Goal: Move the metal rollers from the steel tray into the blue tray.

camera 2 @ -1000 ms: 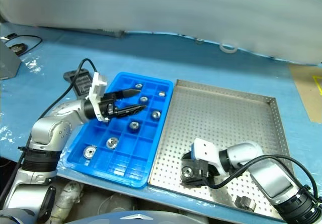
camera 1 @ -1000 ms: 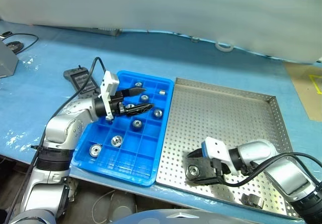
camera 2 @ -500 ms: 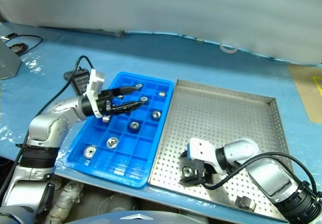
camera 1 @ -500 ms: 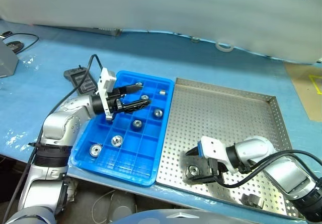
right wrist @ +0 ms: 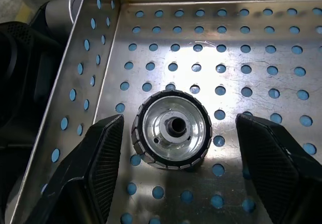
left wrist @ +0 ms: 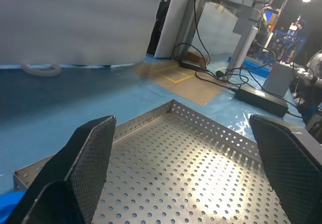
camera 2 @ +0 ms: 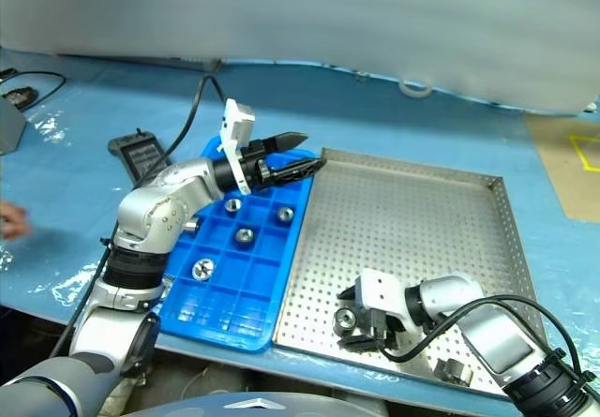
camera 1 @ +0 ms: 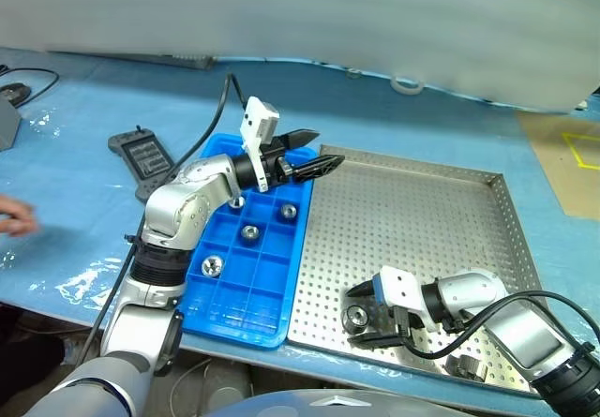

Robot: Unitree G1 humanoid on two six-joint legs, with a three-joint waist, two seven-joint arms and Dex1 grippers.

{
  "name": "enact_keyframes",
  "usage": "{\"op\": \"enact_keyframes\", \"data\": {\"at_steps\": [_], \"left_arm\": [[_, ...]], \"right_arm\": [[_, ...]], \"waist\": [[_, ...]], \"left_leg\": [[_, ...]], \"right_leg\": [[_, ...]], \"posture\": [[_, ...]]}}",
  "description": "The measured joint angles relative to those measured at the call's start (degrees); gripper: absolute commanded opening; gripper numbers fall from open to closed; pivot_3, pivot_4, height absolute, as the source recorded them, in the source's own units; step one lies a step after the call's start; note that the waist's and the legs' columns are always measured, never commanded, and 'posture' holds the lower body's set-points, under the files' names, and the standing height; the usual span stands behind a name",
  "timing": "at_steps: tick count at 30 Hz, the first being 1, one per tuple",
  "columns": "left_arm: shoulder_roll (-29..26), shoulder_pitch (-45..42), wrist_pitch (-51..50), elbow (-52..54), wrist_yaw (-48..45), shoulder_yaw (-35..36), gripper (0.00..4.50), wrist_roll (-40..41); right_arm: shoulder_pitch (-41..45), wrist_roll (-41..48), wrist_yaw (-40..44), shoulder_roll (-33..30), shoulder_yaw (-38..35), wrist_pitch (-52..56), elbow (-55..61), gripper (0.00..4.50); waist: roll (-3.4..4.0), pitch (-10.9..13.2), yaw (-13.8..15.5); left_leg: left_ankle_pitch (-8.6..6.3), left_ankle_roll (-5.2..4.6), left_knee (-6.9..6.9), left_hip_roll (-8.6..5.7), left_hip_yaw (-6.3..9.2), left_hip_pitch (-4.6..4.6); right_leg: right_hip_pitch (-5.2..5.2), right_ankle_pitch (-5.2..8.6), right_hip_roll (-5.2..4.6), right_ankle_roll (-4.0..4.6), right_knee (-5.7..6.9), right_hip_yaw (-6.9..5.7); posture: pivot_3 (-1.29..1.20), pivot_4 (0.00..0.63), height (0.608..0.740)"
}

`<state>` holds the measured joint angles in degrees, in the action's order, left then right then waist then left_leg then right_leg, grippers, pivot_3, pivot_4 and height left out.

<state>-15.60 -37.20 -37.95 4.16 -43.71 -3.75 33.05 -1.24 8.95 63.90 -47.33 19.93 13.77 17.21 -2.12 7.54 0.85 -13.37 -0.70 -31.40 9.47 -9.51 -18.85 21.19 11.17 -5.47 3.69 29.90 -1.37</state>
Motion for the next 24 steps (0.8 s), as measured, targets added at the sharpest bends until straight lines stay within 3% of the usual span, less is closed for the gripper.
{"op": "enact_keyframes", "data": {"at_steps": [4, 5, 17, 24], "left_arm": [[-1.17, -0.49, -0.20, 0.37, 0.60, -0.13, 4.50, -0.71], [-1.62, -0.48, -0.42, 0.81, 0.77, -0.12, 4.50, -0.77], [-12.37, 7.85, -11.88, 16.32, 7.50, 7.45, 4.50, 3.15], [-14.75, 13.21, -16.14, 22.07, 10.15, 14.79, 4.50, 9.90]], "right_arm": [[0.78, -0.96, -0.69, 1.70, 0.71, -0.20, -1.03, 1.83], [0.90, -1.02, -0.86, 2.17, 1.04, -0.09, -0.88, 1.74], [3.15, 0.15, -1.13, 5.27, 1.92, 3.98, -1.09, 1.69], [11.58, 5.91, -1.54, 8.55, -6.31, 6.81, -8.16, 1.69]], "waist": [[-0.06, -0.04, 0.02], [-0.06, -0.04, 0.02], [0.04, 0.02, 0.36], [0.21, 0.12, 1.54]], "left_leg": [[-0.02, 0.00, -0.03, 0.00, 0.01, 0.18], [-0.02, 0.02, 0.00, 0.02, 0.02, 0.18], [-0.02, 0.41, 0.08, 0.07, 0.06, 0.14], [0.19, 0.37, 0.10, -0.01, 0.11, 0.11]], "right_leg": [[-0.18, 0.01, 0.01, 0.00, -0.01, 0.00], [-0.17, 0.01, 0.03, 0.00, -0.01, 0.00], [-0.09, 0.01, 0.10, 0.00, 0.01, -0.04], [0.13, 0.00, 0.09, 0.01, 0.02, -0.03]], "posture": [[-0.10, 0.150, 0.740], [-0.09, 0.150, 0.740], [0.01, 0.150, 0.740], [0.07, 0.150, 0.740]]}}
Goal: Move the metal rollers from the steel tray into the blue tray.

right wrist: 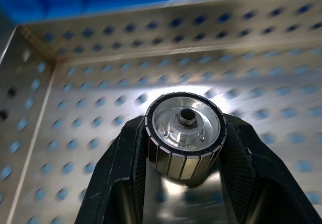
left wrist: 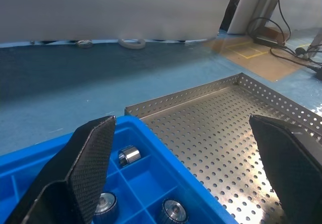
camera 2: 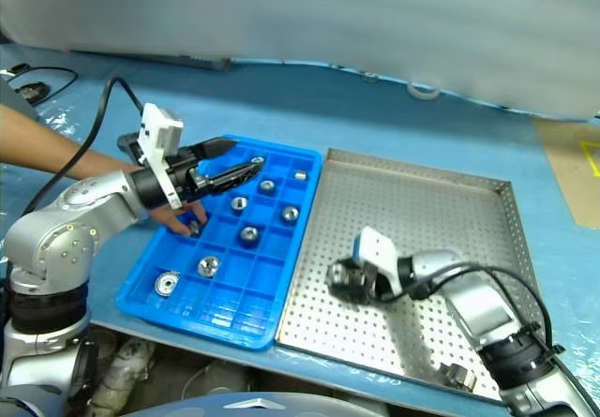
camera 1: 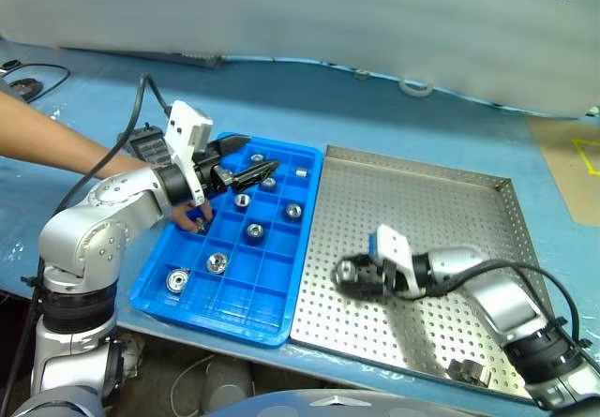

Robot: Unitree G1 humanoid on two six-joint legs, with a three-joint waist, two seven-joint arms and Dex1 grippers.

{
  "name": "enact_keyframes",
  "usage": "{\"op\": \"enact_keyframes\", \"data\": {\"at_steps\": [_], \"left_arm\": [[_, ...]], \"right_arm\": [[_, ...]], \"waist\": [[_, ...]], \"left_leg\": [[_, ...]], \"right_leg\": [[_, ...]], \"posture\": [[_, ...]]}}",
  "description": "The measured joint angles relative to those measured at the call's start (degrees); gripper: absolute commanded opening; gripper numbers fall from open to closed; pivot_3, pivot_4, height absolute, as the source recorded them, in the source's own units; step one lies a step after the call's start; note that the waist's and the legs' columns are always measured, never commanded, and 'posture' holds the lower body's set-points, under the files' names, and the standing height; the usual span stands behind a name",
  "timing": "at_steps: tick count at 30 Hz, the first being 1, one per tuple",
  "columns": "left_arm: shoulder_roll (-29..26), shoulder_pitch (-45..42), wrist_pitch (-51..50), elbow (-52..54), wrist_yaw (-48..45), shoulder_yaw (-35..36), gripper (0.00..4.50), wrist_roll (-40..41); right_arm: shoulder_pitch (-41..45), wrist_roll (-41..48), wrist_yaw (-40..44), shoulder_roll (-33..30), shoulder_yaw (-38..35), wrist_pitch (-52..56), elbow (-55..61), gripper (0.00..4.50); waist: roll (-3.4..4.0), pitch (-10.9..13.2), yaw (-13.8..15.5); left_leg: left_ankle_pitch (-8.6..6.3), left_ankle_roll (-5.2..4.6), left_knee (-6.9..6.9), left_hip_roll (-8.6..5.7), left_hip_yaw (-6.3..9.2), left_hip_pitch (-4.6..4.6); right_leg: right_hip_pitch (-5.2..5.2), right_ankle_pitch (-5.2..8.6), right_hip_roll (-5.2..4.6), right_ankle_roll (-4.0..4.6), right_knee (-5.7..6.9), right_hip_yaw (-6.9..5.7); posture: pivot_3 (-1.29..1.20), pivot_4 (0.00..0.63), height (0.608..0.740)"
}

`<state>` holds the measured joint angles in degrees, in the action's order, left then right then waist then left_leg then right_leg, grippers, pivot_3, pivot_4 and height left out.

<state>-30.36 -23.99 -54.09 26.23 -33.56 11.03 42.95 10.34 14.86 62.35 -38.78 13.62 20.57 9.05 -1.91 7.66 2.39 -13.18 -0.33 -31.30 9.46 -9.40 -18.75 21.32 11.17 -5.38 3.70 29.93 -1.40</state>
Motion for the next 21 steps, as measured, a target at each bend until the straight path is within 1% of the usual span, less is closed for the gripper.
{"op": "enact_keyframes", "data": {"at_steps": [3, 6, 12, 16, 21], "left_arm": [[-0.61, 2.39, -0.02, 1.00, -0.44, 1.06, 4.50, 2.24], [-0.86, 3.38, 0.15, 1.71, -1.04, 2.97, 4.50, 5.27], [-1.44, 2.69, 0.44, 1.79, -0.35, 3.30, 4.50, 7.70], [-1.45, 1.62, 0.36, 2.49, 0.22, 2.63, 4.50, 9.65], [-2.23, 1.56, -0.04, 2.45, 1.26, 2.04, 4.50, 9.80]], "right_arm": [[4.19, 1.74, -0.19, 2.22, -2.28, 0.06, -2.53, 1.69], [5.77, 2.16, -0.29, 3.90, -2.90, -0.08, -4.49, 1.69], [5.16, 3.30, 0.13, 5.48, -2.60, 0.53, -4.33, 1.69], [4.11, 3.32, 0.42, 5.81, -1.73, 0.57, -4.12, 1.69], [4.04, 3.41, 0.63, 5.96, -1.73, 0.52, -4.12, 1.69]], "waist": [[-0.02, -0.01, 0.30], [-0.09, -0.02, 0.87], [-0.08, -0.02, 1.69], [-0.09, -0.02, 1.62], [-0.09, -0.02, 1.58]], "left_leg": [[0.02, 0.00, -0.03, 0.00, 0.01, -0.24], [0.02, -0.01, -0.13, -0.05, 0.00, -0.36], [0.02, 0.02, -0.16, -0.07, 0.04, -0.20], [0.02, 0.02, -0.16, -0.08, 0.05, -0.20], [0.06, 0.09, -0.13, -0.04, 0.05, -0.19]], "right_leg": [[0.24, 0.00, 0.01, 0.01, 0.17, -0.04], [0.41, 0.00, -0.01, 0.02, 0.39, -0.01], [0.27, 0.03, -0.03, 0.04, 0.51, 0.00], [0.26, 0.03, -0.03, 0.04, 0.51, 0.01], [0.29, 0.03, -0.01, 0.04, 0.54, -0.01]], "posture": [[0.07, 0.150, 0.740], [0.08, 0.150, 0.740], [0.09, 0.150, 0.740], [0.09, 0.150, 0.740], [0.08, 0.150, 0.740]]}}
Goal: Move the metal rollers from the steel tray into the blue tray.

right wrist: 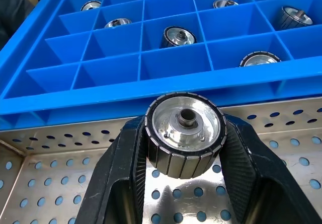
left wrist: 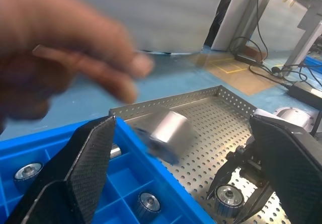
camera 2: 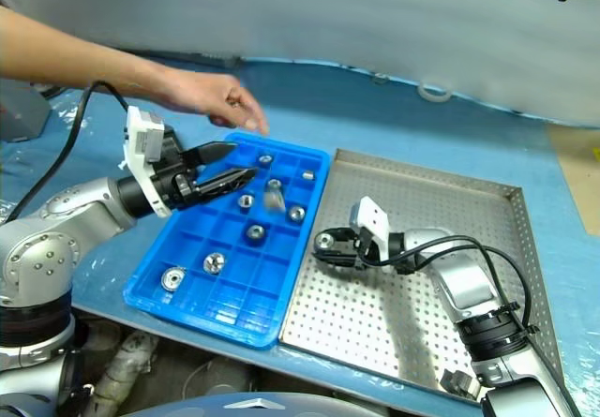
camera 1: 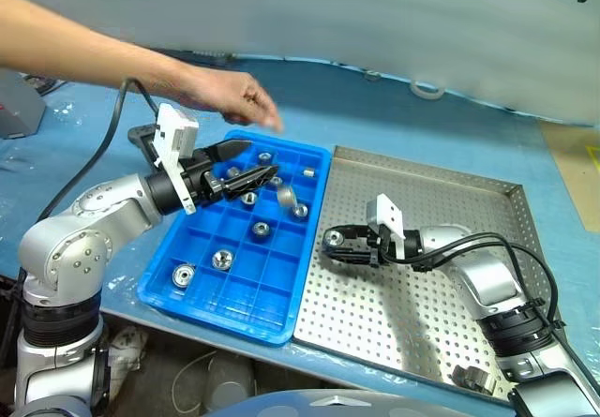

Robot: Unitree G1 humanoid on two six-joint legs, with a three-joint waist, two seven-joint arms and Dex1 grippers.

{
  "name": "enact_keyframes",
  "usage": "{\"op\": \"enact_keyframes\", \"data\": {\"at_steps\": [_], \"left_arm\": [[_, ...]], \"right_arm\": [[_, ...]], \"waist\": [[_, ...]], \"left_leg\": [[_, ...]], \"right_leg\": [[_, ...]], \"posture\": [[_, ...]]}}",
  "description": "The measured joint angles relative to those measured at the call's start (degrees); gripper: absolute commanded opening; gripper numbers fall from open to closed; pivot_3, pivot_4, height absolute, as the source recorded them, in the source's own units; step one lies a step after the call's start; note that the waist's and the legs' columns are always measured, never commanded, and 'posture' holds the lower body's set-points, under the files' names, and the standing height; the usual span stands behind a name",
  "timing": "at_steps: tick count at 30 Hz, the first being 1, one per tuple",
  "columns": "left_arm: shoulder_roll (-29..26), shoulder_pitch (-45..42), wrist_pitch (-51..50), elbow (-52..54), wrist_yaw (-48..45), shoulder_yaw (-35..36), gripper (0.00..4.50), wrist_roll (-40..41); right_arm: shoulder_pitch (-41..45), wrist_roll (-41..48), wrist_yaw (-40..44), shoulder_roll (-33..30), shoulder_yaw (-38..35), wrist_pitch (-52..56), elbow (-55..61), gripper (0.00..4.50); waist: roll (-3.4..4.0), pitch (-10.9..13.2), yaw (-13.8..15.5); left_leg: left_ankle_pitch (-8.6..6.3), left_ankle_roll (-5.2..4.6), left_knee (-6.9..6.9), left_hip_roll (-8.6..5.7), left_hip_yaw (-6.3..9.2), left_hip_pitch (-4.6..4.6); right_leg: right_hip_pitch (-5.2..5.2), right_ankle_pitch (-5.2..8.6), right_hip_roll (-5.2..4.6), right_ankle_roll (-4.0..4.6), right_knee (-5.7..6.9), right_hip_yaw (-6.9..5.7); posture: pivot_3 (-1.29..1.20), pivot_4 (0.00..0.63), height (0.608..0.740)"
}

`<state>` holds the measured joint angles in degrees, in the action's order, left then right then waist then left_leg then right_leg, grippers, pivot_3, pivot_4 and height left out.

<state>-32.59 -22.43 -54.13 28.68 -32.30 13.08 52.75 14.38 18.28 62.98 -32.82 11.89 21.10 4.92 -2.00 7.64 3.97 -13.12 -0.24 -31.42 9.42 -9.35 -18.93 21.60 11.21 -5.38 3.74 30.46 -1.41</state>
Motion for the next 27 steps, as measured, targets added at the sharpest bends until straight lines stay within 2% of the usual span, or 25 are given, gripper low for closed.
{"op": "enact_keyframes", "data": {"at_steps": [15, 23, 27], "left_arm": [[-0.11, 0.03, 0.53, -1.15, 0.06, -1.24, 4.50, -0.03], [-0.10, -1.40, 0.66, -2.29, 0.32, -1.24, 4.50, 0.09], [-0.10, -1.44, 0.63, -2.34, 0.41, -1.22, 4.50, 0.24]], "right_arm": [[-1.31, 0.13, -0.10, -0.23, -0.15, -0.30, 0.20, 1.69], [0.91, 11.32, 0.24, -0.14, -2.96, 11.50, 8.91, 1.69], [3.38, 13.05, -0.41, 1.79, -1.58, 14.49, 10.79, 1.69]], "waist": [[-0.01, -0.01, -0.02], [0.00, 0.00, -0.04], [-0.05, -0.03, -0.05]], "left_leg": [[0.00, 0.00, -0.01, -0.02, 0.00, -0.02], [0.00, 0.00, 0.00, 0.00, 0.01, 0.02], [0.01, 0.01, 0.00, -0.01, 0.01, 0.02]], "right_leg": [[0.00, 0.00, 0.00, 0.00, -0.01, 0.01], [0.00, 0.00, 0.00, 0.00, 0.00, 0.00], [0.00, 0.00, 0.00, 0.00, 0.01, 0.00]], "posture": [[0.06, 0.150, 0.740], [0.06, 0.150, 0.740], [0.06, 0.150, 0.740]]}}
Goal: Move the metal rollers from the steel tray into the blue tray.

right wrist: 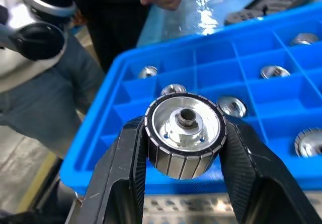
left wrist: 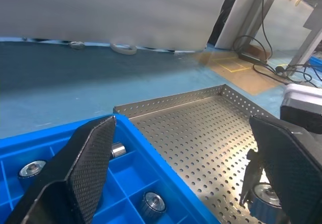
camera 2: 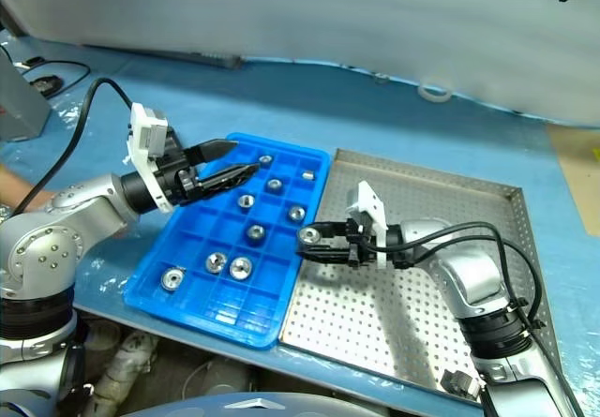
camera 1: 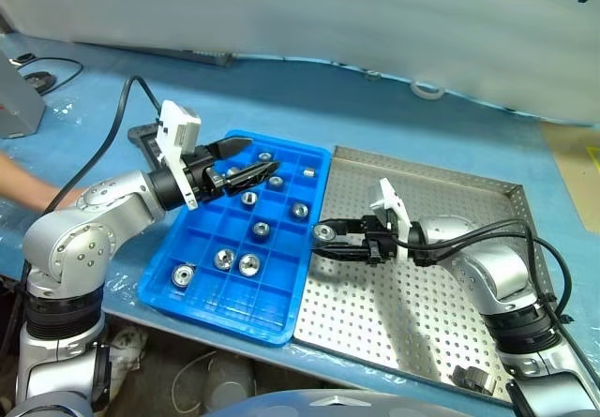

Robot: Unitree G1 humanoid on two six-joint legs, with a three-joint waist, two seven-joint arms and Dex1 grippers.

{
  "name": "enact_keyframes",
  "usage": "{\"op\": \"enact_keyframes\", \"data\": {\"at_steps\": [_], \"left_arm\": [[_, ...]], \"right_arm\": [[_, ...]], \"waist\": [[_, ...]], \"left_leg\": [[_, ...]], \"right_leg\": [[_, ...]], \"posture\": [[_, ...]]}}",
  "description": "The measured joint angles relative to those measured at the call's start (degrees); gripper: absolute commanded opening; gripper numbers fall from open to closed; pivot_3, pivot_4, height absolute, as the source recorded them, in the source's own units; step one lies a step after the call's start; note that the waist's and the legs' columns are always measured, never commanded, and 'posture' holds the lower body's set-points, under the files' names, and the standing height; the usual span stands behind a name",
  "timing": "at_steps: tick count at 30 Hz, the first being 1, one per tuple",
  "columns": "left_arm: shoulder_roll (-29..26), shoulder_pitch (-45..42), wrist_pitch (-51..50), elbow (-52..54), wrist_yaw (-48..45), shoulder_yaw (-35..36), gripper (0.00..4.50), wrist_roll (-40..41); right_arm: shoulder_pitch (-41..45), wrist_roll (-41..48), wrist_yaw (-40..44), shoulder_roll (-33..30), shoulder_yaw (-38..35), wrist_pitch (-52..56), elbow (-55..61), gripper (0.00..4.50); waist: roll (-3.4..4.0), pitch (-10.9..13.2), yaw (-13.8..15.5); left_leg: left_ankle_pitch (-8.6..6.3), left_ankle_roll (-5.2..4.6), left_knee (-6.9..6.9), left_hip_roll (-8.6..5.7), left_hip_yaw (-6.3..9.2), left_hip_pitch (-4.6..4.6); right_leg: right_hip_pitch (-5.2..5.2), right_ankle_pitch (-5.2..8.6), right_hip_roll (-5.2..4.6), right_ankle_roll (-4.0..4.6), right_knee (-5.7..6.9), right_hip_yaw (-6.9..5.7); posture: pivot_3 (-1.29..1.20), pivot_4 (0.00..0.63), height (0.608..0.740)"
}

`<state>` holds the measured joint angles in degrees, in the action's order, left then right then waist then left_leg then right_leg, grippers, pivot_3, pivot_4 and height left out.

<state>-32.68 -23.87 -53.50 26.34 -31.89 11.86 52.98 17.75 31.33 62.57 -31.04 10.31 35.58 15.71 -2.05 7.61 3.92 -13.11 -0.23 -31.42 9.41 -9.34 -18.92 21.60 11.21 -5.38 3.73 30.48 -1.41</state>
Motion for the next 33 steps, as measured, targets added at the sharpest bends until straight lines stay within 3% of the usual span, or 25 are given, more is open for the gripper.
{"op": "enact_keyframes", "data": {"at_steps": [6, 18, 23, 33], "left_arm": [[0.04, 0.12, -0.05, 0.13, 0.37, 0.01, 4.50, 0.88], [-0.84, 0.33, -0.03, 1.25, 2.75, 1.52, 4.50, 2.20], [-0.77, 0.33, 0.56, 1.24, 3.30, 1.52, 4.50, 2.20], [-1.00, 0.33, 1.98, 0.32, 3.35, 1.54, 4.50, 2.10]], "right_arm": [[3.49, -9.93, -2.08, 6.21, 8.85, -7.62, -11.86, 1.69], [7.78, -15.86, -2.38, 9.64, 9.21, -17.01, -20.94, 1.69], [7.79, -16.63, -1.60, 9.36, 9.12, -18.12, -20.92, 3.25], [7.71, -14.06, -1.19, 8.02, 6.24, -12.98, -18.76, 3.25]], "waist": [[-0.12, -0.06, 0.20], [-0.13, -0.07, 0.09], [-0.14, -0.07, 0.08], [-0.15, -0.06, 0.14]], "left_leg": [[-0.03, 0.33, 0.01, -0.04, 0.06, -0.12], [-0.03, 0.34, 0.00, -0.07, 0.11, -0.15], [-0.03, 0.34, 0.01, -0.06, 0.12, -0.14], [-0.03, 0.34, 0.01, -0.07, 0.15, -0.15]], "right_leg": [[0.15, 0.00, 0.00, 0.00, 0.16, -0.04], [0.18, 0.00, 0.00, -0.01, 0.21, -0.03], [0.17, 0.00, 0.00, -0.01, 0.21, -0.03], [0.17, 0.00, 0.00, -0.01, 0.21, -0.03]], "posture": [[0.09, 0.150, 0.740], [0.12, 0.150, 0.740], [0.12, 0.150, 0.740], [0.12, 0.150, 0.740]]}}
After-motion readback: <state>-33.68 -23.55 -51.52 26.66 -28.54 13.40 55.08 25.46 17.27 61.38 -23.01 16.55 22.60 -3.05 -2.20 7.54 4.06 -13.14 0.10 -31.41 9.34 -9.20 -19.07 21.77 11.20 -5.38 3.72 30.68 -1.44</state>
